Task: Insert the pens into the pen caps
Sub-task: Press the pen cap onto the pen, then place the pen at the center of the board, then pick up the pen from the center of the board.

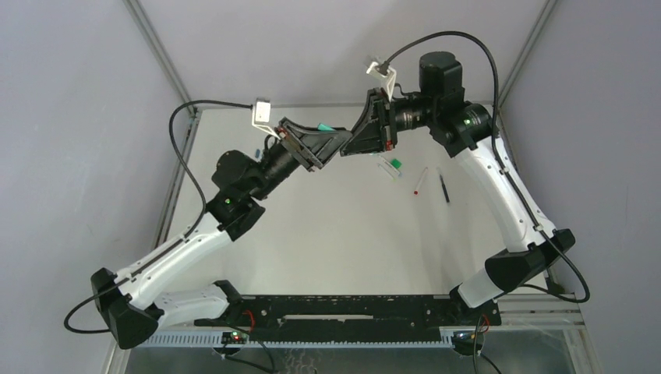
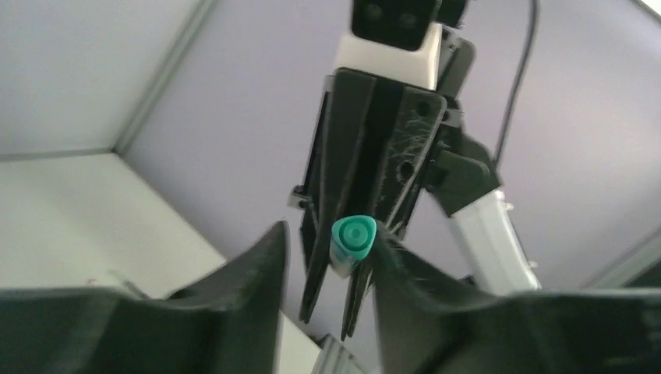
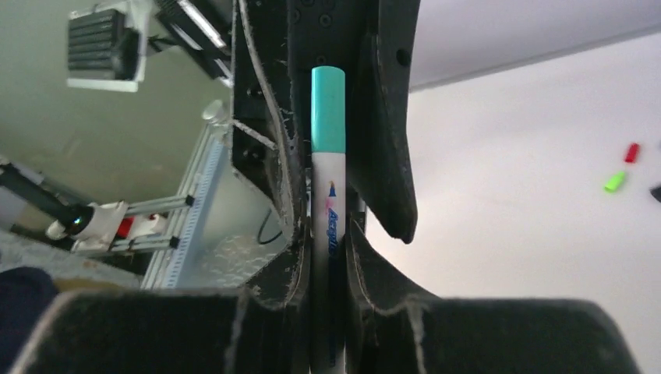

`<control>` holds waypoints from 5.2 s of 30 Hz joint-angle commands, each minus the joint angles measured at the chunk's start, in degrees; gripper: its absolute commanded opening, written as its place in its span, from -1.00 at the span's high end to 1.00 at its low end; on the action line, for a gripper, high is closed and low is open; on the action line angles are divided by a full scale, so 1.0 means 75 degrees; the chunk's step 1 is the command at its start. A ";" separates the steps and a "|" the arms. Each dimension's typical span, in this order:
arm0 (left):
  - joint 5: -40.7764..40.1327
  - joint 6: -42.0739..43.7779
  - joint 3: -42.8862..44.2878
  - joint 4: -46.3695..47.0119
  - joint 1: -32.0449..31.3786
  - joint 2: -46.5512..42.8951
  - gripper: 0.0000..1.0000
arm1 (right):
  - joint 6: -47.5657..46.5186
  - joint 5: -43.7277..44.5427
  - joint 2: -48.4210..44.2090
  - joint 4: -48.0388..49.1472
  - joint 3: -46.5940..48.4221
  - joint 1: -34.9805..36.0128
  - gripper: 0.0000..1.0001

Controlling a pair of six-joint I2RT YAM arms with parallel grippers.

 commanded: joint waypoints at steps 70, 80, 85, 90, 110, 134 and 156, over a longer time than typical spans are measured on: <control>-0.2849 0.0646 -0.4461 -0.1320 0.1410 -0.2991 -0.65 | -0.1601 0.7502 0.1591 0.1611 -0.6370 -0.4317 0.36; -0.2889 0.0609 -0.4451 -0.1516 0.1463 -0.3054 -0.65 | -0.1973 0.6674 0.0822 0.1389 -0.6383 -0.4417 0.33; -0.2860 0.0614 -0.4388 -0.1521 0.1483 -0.2957 -0.65 | -0.1948 0.5862 0.0587 0.1399 -0.6375 -0.4411 0.32; -0.2849 0.0582 -0.4373 -0.1570 0.1485 -0.2953 -0.64 | -0.1348 0.5903 0.0848 0.1605 -0.6315 -0.4303 0.30; -0.3014 0.0497 -0.4397 -0.1710 0.1516 -0.3052 -0.65 | 0.0024 0.8553 0.2691 0.1113 -0.5031 -0.3088 0.31; -0.3016 0.0326 -0.4627 -0.1653 0.1539 -0.3304 -0.64 | -0.0475 0.9228 0.3024 0.0452 -0.4885 -0.2940 0.61; -0.0992 -0.1805 -0.4675 0.1996 0.1636 -0.1185 -0.71 | -0.1409 0.5328 0.0445 0.0933 -0.5902 -0.4154 1.00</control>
